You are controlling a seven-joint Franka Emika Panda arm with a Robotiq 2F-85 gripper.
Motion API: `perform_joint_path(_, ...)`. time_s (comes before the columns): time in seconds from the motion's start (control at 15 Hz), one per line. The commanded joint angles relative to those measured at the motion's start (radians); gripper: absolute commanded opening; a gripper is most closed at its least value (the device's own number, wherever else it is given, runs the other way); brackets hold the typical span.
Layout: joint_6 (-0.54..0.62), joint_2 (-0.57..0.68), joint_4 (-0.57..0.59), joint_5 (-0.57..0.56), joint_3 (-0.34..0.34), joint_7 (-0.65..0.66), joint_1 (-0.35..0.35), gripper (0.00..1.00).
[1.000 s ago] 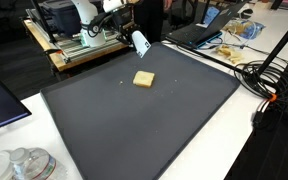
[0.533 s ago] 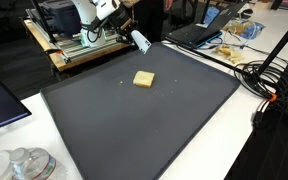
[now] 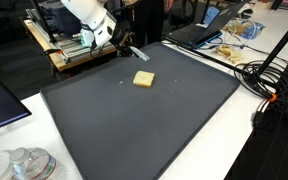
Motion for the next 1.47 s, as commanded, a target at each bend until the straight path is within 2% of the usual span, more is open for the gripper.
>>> perform_joint_path(0.0,-0.066,0.143,0.091,0.025,0.105,-0.023,-0.125,0.01)
perform_joint_path(0.27,-0.073,0.233,0.159,0.000,0.168,0.005,-0.191,0.01)
perform_joint_path(0.53,-0.137,0.309,0.250,-0.038,0.196,0.060,-0.228,0.01)
perform_joint_path(1.13,-0.232,0.401,0.387,-0.037,0.216,0.122,-0.266,0.01)
perform_joint_path(1.4,-0.232,0.418,0.425,-0.076,0.214,0.179,-0.262,0.01)
